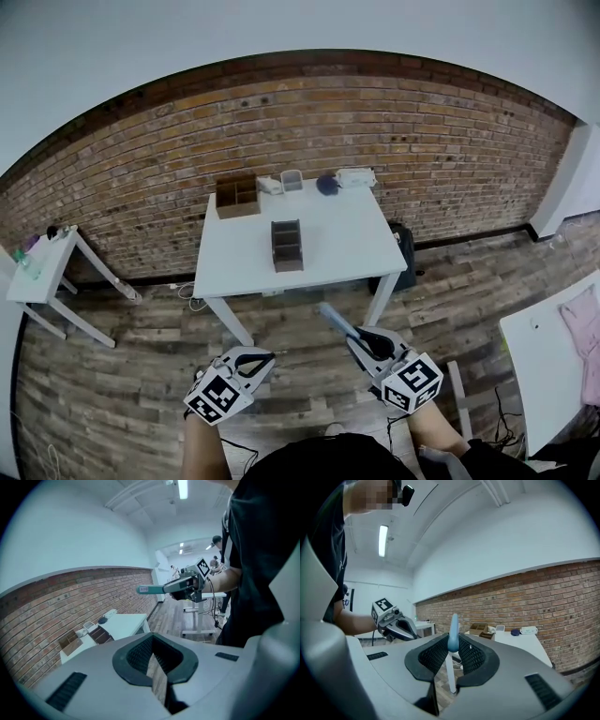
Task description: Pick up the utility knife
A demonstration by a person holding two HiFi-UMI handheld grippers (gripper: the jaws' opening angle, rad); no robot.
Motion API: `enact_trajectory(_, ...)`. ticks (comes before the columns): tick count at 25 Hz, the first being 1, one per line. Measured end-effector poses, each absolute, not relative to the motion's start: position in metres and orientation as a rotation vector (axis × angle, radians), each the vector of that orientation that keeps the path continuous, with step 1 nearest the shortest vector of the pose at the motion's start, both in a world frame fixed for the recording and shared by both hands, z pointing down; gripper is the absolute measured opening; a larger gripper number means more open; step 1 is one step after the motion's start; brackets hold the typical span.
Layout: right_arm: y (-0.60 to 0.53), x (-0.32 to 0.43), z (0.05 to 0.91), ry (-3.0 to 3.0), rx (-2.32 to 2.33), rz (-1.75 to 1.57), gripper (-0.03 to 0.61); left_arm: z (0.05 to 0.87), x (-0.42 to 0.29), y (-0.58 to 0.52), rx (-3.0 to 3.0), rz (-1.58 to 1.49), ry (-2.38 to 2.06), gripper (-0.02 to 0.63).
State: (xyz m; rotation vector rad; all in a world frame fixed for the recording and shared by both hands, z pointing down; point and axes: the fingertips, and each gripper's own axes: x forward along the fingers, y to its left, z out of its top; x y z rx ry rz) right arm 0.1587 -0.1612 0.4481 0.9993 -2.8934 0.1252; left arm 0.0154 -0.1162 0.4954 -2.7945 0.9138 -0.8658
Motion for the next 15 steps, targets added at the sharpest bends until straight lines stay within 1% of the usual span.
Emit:
enact_trajectory(7,-0.091,0.093,0.437,-2.885,0.916,0.08,0.067,0.502,-0.044,-0.047,-2.826,-0.849,0.945,-0.008)
enact_trajectory(10,-0.067,0.078,0.439,-2.852,0.932,0.062,0.067,0.499,-0.062,-0.029,-2.842,-0.789,0.948,-0.008)
enact_trajectory(15,-0.023,0.063,0.428,-2.827,1.069,0.021,0.067,0.505,-0.076,-0.002,-2.831,-0.785,0.817,-0.008)
